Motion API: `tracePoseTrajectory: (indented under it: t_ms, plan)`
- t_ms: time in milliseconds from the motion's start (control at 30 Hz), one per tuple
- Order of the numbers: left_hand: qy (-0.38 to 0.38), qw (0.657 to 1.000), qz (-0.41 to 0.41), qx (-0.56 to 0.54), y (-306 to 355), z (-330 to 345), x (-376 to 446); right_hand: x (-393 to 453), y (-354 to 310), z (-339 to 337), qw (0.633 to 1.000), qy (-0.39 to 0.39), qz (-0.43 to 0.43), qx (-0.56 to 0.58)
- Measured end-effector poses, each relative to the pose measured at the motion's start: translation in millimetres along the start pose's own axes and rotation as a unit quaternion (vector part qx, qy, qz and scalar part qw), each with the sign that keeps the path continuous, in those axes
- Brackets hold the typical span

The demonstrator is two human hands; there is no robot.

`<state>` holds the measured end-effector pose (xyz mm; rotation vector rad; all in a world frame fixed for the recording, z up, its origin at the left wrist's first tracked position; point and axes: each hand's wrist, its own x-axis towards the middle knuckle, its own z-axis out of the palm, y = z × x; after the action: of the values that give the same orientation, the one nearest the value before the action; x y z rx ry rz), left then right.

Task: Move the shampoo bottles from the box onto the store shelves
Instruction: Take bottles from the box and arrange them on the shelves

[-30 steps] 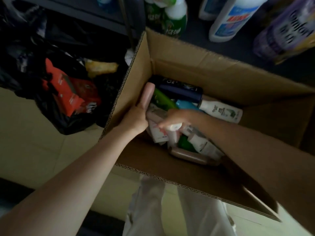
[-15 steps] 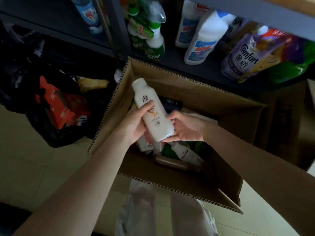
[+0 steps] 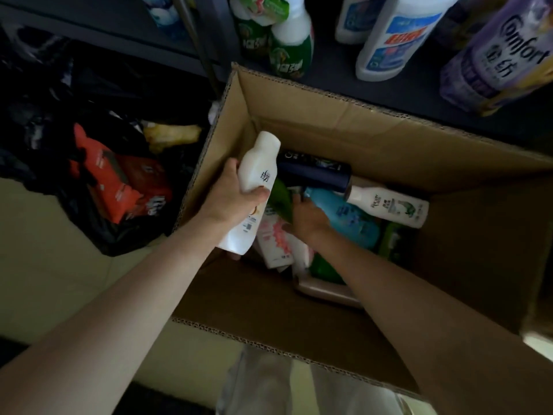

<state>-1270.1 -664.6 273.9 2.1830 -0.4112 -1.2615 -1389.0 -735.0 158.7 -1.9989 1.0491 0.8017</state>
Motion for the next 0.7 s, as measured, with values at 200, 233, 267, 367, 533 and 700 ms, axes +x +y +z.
tracePoseTrajectory:
  t_ms: [200, 233, 267, 367, 533, 700]
  plan:
    - [0.001, 0.999, 0.0, -0.041, -11, 1, 9, 15, -14, 8, 0.993, -0.005, 0.035, 0.109]
    - [-0.006, 0.999, -0.006, -0.044, -8, 1, 6, 9, -10, -4, 0.988, -0.037, 0.032, 0.145]
    - [-0.009, 0.999, -0.006, -0.044, -2, 2, 3, 1, -4, -22, 0.979, -0.065, 0.035, 0.191]
    - [-0.043, 0.999, 0.028, -0.012, 30, -2, -16, -42, 11, -95, 0.977, -0.076, 0.027, 0.195]
    - [-0.127, 0.982, 0.137, 0.014, 142, -35, -83, -164, 1, -243, 0.992, -0.031, -0.098, 0.071]
    - [-0.233, 0.944, 0.223, -0.072, 261, -73, -162, -314, -17, -368, 0.974, 0.035, -0.197, 0.109]
